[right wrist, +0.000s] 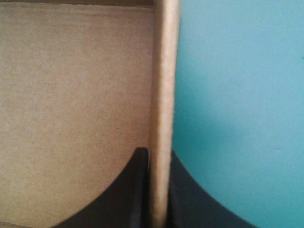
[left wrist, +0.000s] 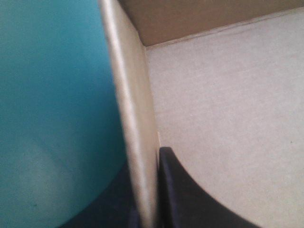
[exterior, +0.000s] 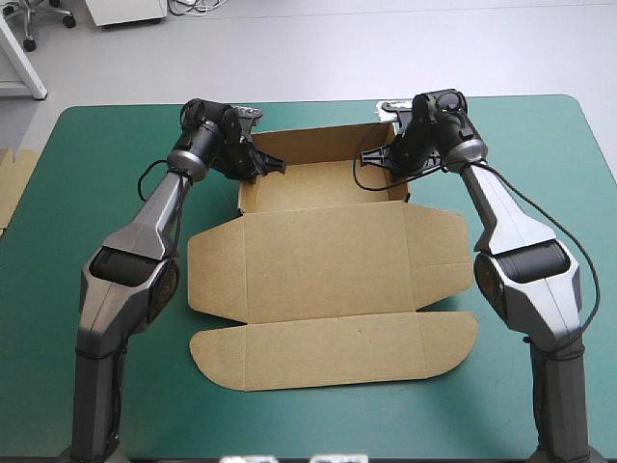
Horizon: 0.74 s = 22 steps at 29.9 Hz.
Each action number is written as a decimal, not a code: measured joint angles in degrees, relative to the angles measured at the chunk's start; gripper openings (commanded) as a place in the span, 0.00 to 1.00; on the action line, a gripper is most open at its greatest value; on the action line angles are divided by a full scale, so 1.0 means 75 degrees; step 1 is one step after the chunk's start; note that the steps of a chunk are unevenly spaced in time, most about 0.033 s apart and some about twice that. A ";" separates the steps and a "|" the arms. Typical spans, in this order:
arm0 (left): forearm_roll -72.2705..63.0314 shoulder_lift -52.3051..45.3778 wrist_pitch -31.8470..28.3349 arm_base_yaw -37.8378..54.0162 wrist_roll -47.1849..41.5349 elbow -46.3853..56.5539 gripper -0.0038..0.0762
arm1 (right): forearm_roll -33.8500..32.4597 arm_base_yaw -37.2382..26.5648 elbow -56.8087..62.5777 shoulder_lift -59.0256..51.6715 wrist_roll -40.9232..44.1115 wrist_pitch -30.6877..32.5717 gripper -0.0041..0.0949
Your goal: Fold the box
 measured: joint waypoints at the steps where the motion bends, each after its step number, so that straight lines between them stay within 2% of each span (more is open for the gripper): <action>1: -0.0010 -0.0007 0.0000 0.0000 0.0000 0.0000 0.04 | 0.0009 0.0000 0.0000 0.0000 -0.0050 0.0008 0.21; 2: -0.0010 -0.0007 -0.0008 0.0000 0.0000 0.0000 0.06 | 0.0013 0.0000 0.0000 0.0000 -0.0084 0.0027 0.24; 4: -0.0010 -0.0013 -0.0008 0.0000 0.0023 -0.0019 0.17 | 0.0017 0.0000 0.0000 0.0000 -0.0154 0.0026 0.29; 6: -0.0019 -0.0006 0.0011 0.0000 0.0116 -0.0110 0.33 | -0.0036 0.0000 0.0000 0.0000 -0.0202 0.0026 0.34; 8: -0.0019 0.0020 0.0056 -0.0014 0.0239 -0.0211 0.53 | -0.0090 0.0000 0.0000 -0.0007 -0.0224 0.0019 0.37; 11: 0.0070 0.0094 0.0115 -0.0016 0.0326 -0.0405 0.72 | -0.0128 -0.0007 0.0000 -0.0007 -0.0232 0.0019 0.41; 22: -0.0347 0.0102 0.0142 -0.0003 0.0358 -0.0842 0.73 | -0.0176 -0.0039 -0.0007 -0.0213 -0.0232 0.0019 0.43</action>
